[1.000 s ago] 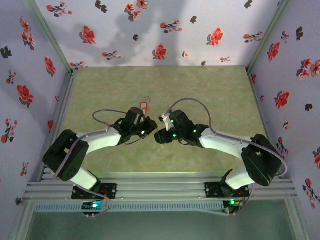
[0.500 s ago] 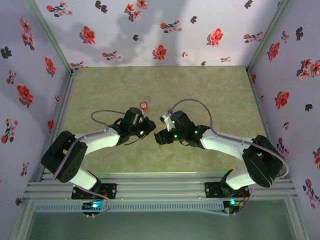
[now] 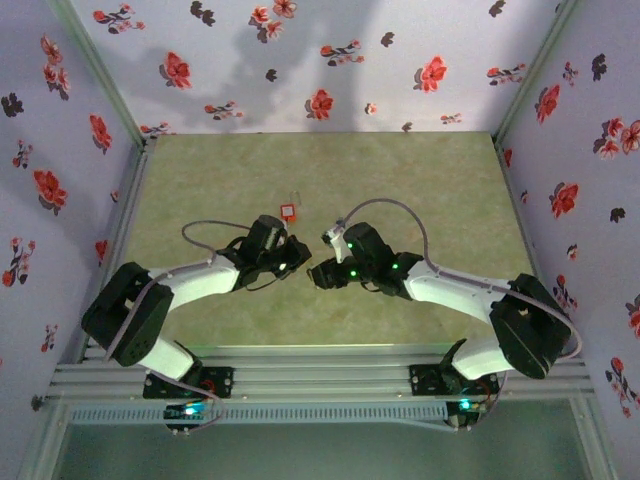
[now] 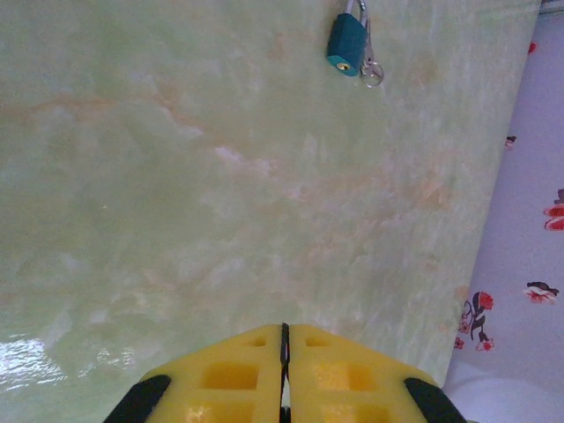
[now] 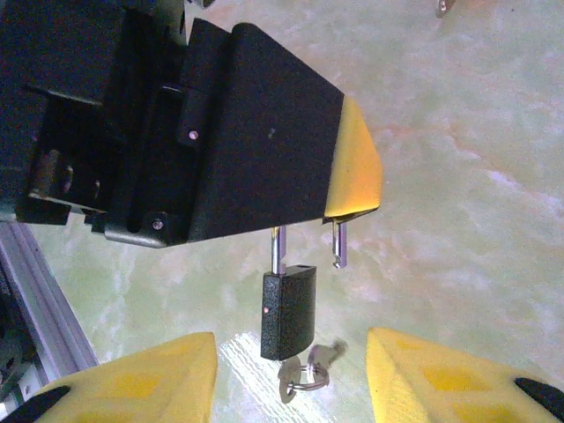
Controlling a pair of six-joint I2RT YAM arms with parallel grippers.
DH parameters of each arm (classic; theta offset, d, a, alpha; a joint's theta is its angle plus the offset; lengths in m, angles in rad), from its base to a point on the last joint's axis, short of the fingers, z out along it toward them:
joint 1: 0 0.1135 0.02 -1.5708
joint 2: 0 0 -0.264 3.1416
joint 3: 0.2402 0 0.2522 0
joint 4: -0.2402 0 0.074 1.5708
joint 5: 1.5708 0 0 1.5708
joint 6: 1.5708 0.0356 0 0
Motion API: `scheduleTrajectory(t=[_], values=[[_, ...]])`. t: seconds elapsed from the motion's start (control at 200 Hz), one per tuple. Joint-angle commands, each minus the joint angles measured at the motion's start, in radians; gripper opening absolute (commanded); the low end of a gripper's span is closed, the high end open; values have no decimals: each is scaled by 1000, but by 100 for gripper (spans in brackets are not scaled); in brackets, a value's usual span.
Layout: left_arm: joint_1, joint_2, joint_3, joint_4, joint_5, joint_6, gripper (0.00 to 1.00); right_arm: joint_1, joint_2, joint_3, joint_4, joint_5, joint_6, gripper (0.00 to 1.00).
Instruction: Lock with the key
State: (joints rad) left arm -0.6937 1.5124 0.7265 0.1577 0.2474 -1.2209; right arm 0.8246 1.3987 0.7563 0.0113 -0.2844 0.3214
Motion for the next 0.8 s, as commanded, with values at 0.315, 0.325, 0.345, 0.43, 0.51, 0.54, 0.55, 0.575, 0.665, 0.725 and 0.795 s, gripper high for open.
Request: scheduleTrajectory(t=[0.315, 0.325, 0.345, 0.43, 0.51, 0.54, 0.55, 0.575, 0.665, 0.725, 0.795], values=[[-12, -22, 45, -16, 0, 21, 0, 37, 72, 28, 34, 40, -15, 43], [-12, -21, 46, -16, 0, 21, 0, 37, 74, 29, 33, 41, -15, 43], [-13, -22, 47, -16, 0, 21, 0, 40, 78, 30, 34, 43, -15, 43], [-15, -23, 48, -17, 0, 21, 0, 48, 91, 41, 29, 49, -16, 42], [-17, -24, 49, -18, 0, 23, 0, 52, 101, 47, 28, 61, -15, 40], [-18, -23, 48, -18, -1, 23, 0, 53, 105, 47, 26, 69, -14, 39], [-18, -23, 50, -18, 0, 23, 0, 54, 105, 49, 27, 71, -13, 38], [-19, -23, 50, -20, 0, 24, 0, 54, 108, 50, 24, 74, -14, 38], [-21, -23, 48, -21, 0, 24, 0, 56, 113, 54, 19, 90, -15, 33], [-21, -25, 47, -21, 0, 24, 0, 55, 115, 54, 20, 93, -13, 30], [-21, -26, 47, -21, 0, 24, 0, 56, 118, 55, 21, 94, -11, 27]])
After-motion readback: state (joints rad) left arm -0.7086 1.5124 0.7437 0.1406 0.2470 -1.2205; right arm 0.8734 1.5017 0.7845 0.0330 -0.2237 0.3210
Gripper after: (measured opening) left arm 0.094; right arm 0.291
